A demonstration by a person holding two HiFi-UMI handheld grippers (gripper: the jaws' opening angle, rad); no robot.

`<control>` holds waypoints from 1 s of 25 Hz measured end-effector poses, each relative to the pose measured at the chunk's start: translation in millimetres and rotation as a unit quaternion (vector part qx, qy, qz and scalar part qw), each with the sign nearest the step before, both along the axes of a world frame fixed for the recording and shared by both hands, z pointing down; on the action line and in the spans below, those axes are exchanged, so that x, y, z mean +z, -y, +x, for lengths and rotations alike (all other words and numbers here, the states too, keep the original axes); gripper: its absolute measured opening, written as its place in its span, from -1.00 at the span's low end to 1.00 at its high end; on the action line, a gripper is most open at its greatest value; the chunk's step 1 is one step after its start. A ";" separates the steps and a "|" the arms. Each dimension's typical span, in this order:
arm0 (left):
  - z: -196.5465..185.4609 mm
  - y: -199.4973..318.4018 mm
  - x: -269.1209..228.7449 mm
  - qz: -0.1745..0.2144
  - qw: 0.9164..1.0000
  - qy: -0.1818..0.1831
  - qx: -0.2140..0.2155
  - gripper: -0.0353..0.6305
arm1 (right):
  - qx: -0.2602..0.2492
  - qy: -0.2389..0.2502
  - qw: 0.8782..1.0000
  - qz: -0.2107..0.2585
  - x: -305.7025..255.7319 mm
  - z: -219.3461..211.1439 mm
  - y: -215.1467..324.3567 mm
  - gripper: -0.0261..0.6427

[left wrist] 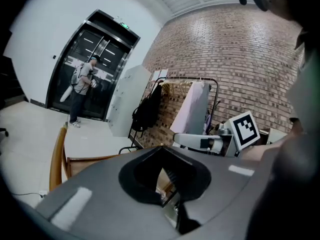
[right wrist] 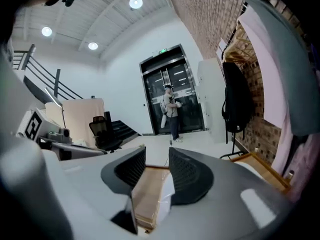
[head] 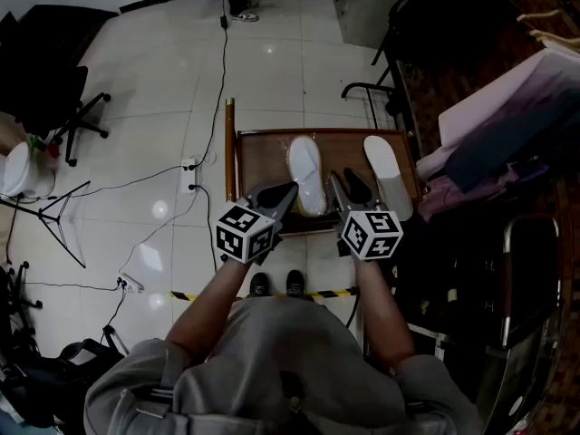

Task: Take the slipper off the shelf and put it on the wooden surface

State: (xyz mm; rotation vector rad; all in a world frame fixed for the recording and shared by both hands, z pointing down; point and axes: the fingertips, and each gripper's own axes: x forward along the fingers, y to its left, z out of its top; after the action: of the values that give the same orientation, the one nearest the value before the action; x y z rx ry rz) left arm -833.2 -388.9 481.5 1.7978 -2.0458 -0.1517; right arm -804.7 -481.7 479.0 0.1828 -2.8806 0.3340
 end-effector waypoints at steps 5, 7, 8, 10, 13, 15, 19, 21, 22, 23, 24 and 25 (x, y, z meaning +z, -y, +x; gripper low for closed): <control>-7.0 -2.9 -23.2 0.013 1.000 0.016 0.004 -0.88 | -0.007 0.040 0.999 0.007 -41.8 -6.1 -9.1 -0.71; -8.1 -4.4 -30.2 0.018 1.000 0.023 0.006 -0.88 | -0.009 0.037 0.999 0.020 -48.6 -7.3 -12.3 -0.89; -7.7 -5.3 -32.6 0.019 0.999 0.025 0.008 -0.88 | -0.013 0.035 0.999 0.025 -50.5 -7.5 -14.8 -0.92; -6.1 -7.3 -36.4 0.021 0.999 0.028 0.010 -0.88 | -0.024 0.037 0.999 0.028 -54.6 -7.1 -20.7 -0.92; -3.9 -9.3 -41.9 0.023 0.999 0.031 0.013 -0.88 | -0.040 0.043 0.998 0.022 -61.7 -7.0 -28.5 -0.92; -1.6 -8.6 -44.4 0.023 0.999 0.031 0.015 -0.88 | -0.053 0.045 0.997 0.021 -64.3 -6.4 -32.0 -0.92; 2.0 -5.3 -46.4 0.023 0.999 0.034 0.018 -0.88 | -0.071 0.048 0.996 0.016 -66.3 -3.2 -34.8 -0.92; 2.7 -4.5 -48.1 0.024 0.999 0.036 0.019 -0.88 | -0.076 0.049 0.996 0.015 -67.2 -2.7 -35.6 -0.92; 3.4 -4.1 -48.8 0.024 0.999 0.036 0.019 -0.88 | -0.079 0.049 0.996 0.014 -67.3 -2.3 -35.7 -0.92; 4.2 -3.7 -49.4 0.024 0.999 0.036 0.019 -0.88 | -0.080 0.048 0.996 0.014 -67.1 -1.8 -35.8 -0.92; 4.8 -3.2 -49.7 0.024 0.999 0.036 0.018 -0.88 | -0.082 0.048 0.995 0.013 -66.8 -1.4 -35.7 -0.92; 5.2 -2.8 -49.8 0.023 0.999 0.036 0.018 -0.88 | -0.084 0.048 0.995 0.013 -66.5 -1.2 -35.8 -0.92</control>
State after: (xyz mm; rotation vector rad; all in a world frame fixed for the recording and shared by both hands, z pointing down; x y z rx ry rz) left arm -828.0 -386.1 431.7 1.8930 -2.0735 -0.1255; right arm -805.9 -445.9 412.5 -0.0724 -2.9699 0.2815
